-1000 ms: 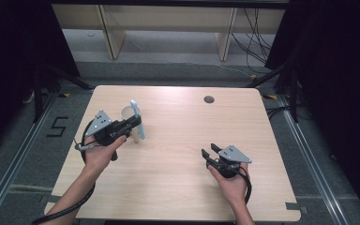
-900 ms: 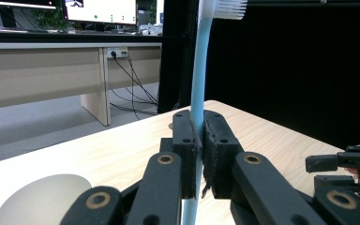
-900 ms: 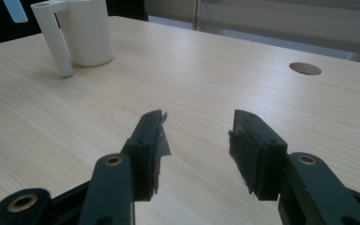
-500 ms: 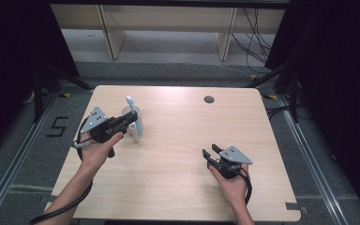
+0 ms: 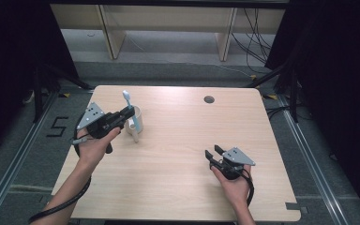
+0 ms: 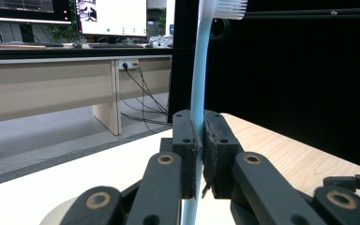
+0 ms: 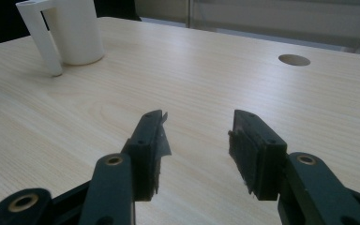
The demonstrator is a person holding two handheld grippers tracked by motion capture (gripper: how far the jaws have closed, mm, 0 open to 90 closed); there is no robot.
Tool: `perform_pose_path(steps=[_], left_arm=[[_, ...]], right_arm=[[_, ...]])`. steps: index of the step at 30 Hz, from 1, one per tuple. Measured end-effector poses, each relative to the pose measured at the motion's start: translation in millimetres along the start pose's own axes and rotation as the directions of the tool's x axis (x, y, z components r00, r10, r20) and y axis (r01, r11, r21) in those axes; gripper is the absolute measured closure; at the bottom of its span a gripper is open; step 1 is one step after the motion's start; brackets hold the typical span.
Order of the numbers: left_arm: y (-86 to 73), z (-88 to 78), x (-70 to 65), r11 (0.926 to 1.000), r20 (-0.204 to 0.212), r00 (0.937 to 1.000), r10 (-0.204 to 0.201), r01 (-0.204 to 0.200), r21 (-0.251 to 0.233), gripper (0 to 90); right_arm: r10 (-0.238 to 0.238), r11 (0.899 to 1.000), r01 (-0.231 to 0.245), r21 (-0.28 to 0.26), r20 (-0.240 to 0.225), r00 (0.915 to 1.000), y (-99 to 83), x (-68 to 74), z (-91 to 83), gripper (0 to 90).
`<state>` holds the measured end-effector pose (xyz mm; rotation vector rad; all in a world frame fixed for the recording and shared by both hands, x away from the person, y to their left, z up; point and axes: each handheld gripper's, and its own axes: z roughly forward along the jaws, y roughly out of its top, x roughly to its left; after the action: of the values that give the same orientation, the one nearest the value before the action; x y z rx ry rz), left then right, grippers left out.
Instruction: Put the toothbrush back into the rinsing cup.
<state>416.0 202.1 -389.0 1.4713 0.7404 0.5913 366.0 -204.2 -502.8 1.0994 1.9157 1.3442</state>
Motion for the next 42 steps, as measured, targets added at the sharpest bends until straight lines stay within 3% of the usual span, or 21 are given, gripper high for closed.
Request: perform_pose_path(steps=[3,5,8,11,14,16,17,19,22,23,26,27,32,33,36,38,42], left_arm=[[0.6,-0.2,0.8,1.0,-0.003,1.0,0.001,-0.001,-0.003,83.7],[1.1,-0.3,1.3,1.0,-0.007,1.0,-0.002,0.001,-0.005,83.7],[1.8,-0.3,2.2,1.0,-0.01,1.0,-0.001,0.001,-0.005,83.6],[2.3,-0.2,2.6,1.0,-0.012,0.9999,0.0,0.0,-0.007,83.6],[2.3,-0.2,3.3,1.0,-0.014,0.9999,0.002,-0.002,-0.006,83.6],[1.9,-0.4,3.7,1.0,-0.017,0.9999,0.0,0.0,-0.007,83.6],[1.5,-0.7,3.8,1.0,-0.018,0.9998,0.0,0.0,-0.007,83.6],[0.8,-1.5,3.9,0.9999,-0.018,0.9998,-0.001,0.001,-0.011,83.6],[-0.2,-2.1,4.9,0.9999,-0.021,0.9998,-0.002,0.001,-0.013,83.6],[-0.3,-2.1,5.2,0.9999,-0.021,0.9998,-0.001,0.001,-0.015,83.6],[0.0,-2.2,6.3,0.9998,-0.022,0.9998,0.0,0.0,-0.02,83.6],[0.1,-2.0,6.5,0.9998,-0.023,0.9997,0.0,0.0,-0.021,83.6],[1.2,-0.6,8.3,0.9998,-0.037,0.9992,0.016,-0.017,-0.015,83.6],[1.2,-0.4,8.3,0.9997,-0.041,0.999,0.019,-0.02,-0.015,83.6],[1.1,-0.2,9.1,0.9996,-0.044,0.9988,0.022,-0.023,-0.013,83.6],[0.4,0.1,10.3,0.9996,-0.05,0.9985,0.024,-0.025,-0.01,83.6],[-2.4,1.3,13.0,0.9996,-0.059,0.9979,0.026,-0.026,-0.006,83.6]], right_arm=[[0.027,1.0,-0.027,-0.012,-0.005,0.9996,-0.4,0.8,0.3,54.6],[0.0,1.0,0.0,-0.014,0.011,0.9999,-0.4,-1.0,-1.1,54.6],[0.045,0.999,-0.045,0.002,0.012,0.9989,-1.0,2.2,-2.7,54.6],[0.017,1.0,-0.017,-0.006,0.01,0.9998,-0.8,-0.5,-2.2,54.6],[0.042,0.999,-0.042,0.003,0.013,0.999,-0.3,2.0,-3.8,54.6],[0.025,1.0,-0.025,0.0,0.014,0.9996,-0.1,0.6,-3.1,54.6],[-0.011,1.0,0.011,-0.013,0.018,0.9998,0.0,-1.2,-2.5,54.6],[0.034,0.999,-0.034,-0.005,-0.003,0.9994,-0.3,2.4,-2.6,54.6],[-0.012,1.0,0.012,-0.008,0.02,0.9997,1.2,0.1,-4.2,54.6],[0.006,1.0,-0.006,-0.017,0.008,1.0,0.9,1.0,-3.3,54.6],[-0.003,1.0,0.003,-0.023,0.008,1.0,0.9,0.0,-2.6,54.6],[0.035,0.999,-0.035,-0.011,0.011,0.9993,0.3,2.2,-3.6,54.6],[0.005,1.0,-0.004,-0.006,0.024,0.9997,0.0,0.4,-4.6,54.6],[0.026,1.0,-0.026,-0.003,0.023,0.9994,0.1,1.6,-5.2,54.6],[-0.011,1.0,0.012,-0.024,0.043,0.999,0.7,-1.4,-5.7,54.6],[0.009,1.0,-0.009,-0.023,0.029,0.9995,0.7,-0.4,-6.0,54.6],[-0.007,1.0,0.008,-0.018,0.029,0.9996,0.8,-1.2,-6.3,54.6]])
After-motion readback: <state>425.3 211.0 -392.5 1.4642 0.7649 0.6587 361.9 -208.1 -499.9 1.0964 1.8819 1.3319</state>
